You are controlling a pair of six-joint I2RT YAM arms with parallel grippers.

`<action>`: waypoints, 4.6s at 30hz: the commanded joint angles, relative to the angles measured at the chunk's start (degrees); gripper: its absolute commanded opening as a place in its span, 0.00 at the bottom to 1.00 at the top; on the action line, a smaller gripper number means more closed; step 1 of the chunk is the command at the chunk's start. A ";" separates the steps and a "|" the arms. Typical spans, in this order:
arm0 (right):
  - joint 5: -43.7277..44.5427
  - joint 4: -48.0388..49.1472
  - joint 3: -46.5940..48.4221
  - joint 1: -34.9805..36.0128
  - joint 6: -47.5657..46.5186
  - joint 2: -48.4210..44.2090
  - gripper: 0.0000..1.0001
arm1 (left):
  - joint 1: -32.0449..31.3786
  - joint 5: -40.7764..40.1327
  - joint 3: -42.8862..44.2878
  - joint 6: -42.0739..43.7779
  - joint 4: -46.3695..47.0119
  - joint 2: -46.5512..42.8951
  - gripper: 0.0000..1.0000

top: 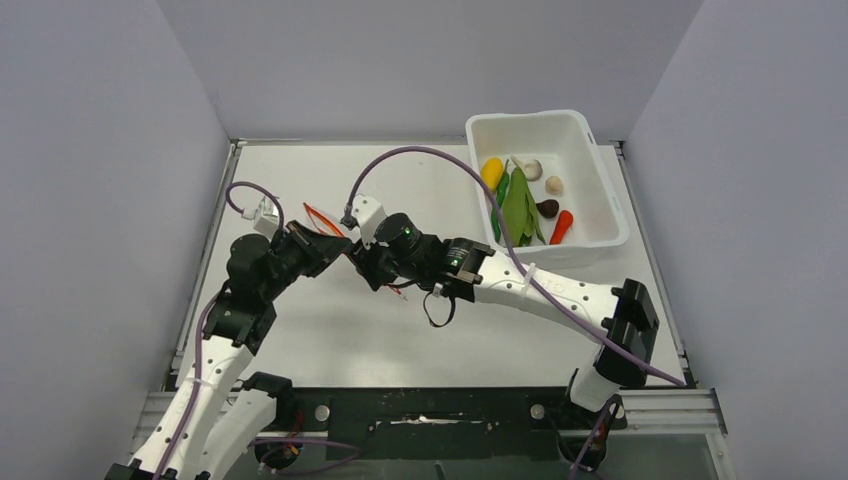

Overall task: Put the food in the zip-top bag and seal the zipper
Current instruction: Open the zipper of the food storage bag at the center of the board.

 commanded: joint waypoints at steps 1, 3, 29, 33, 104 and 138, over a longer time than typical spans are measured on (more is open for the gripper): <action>1.51 3.54 0.56 0.23 0.23 1.75 0.41 | 0.09 2.60 1.44 -1.27 3.93 -1.57 0.01; 3.00 3.77 0.13 0.06 -0.30 2.08 0.19 | 0.10 2.85 1.60 -0.75 3.24 -1.57 0.03; -19.55 17.12 -12.53 -8.89 10.69 -8.96 0.00 | 0.00 14.98 -6.75 -5.97 27.84 2.78 0.45; -19.95 17.03 -12.53 -8.88 10.94 -8.69 0.00 | 0.02 17.09 -8.29 -8.02 33.20 4.23 0.46; 0.65 10.30 -9.86 -12.89 16.95 -11.84 0.00 | 0.09 -3.67 15.67 16.18 -17.73 5.38 0.00; 5.75 9.39 -3.08 -8.89 17.89 -4.25 0.00 | -0.40 -3.52 10.47 13.00 -2.70 12.39 0.44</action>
